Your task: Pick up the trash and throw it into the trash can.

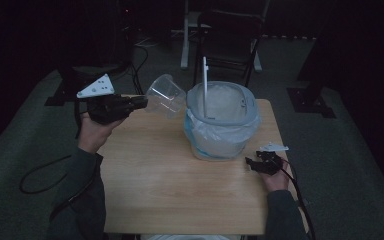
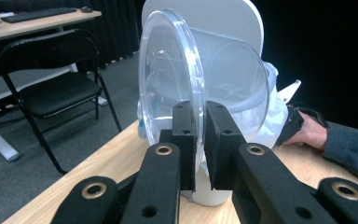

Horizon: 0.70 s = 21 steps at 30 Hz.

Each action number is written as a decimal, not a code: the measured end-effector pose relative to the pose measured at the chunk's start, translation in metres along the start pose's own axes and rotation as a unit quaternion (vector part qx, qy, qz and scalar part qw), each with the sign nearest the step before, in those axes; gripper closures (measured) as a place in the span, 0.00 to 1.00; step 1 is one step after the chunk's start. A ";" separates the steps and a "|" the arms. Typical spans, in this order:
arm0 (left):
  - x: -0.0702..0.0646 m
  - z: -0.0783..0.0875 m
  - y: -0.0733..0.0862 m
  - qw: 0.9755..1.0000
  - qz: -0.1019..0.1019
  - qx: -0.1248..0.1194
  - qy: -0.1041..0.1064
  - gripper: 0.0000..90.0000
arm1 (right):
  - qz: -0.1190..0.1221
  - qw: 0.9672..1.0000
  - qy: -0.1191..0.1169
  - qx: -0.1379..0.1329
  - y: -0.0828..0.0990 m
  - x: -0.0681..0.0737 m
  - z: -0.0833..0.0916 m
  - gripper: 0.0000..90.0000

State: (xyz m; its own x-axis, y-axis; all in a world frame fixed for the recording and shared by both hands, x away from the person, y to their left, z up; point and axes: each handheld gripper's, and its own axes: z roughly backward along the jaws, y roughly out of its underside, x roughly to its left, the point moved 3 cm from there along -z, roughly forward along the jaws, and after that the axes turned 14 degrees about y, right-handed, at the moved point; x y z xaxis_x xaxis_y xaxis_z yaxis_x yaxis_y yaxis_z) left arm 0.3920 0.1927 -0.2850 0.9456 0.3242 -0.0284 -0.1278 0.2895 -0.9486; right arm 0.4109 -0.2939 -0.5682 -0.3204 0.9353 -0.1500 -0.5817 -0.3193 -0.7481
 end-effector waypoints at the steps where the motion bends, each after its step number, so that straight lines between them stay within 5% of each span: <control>1: 0.000 0.000 0.000 1.000 0.000 0.000 0.000 0.93 | 0.000 1.000 0.000 0.000 0.000 0.000 0.000 0.42; 21: -0.003 0.007 -0.041 1.000 -0.025 -0.015 0.005 0.93 | 0.000 1.000 0.000 0.000 0.000 0.000 0.000 0.42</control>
State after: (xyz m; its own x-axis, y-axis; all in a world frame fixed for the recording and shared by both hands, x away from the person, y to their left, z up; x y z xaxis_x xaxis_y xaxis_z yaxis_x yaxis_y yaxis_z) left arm 0.3920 0.1861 -0.2439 0.9536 0.3007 0.0165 -0.0711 0.2782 -0.9579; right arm 0.4109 -0.2939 -0.5682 -0.3208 0.9351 -0.1507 -0.5815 -0.3201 -0.7479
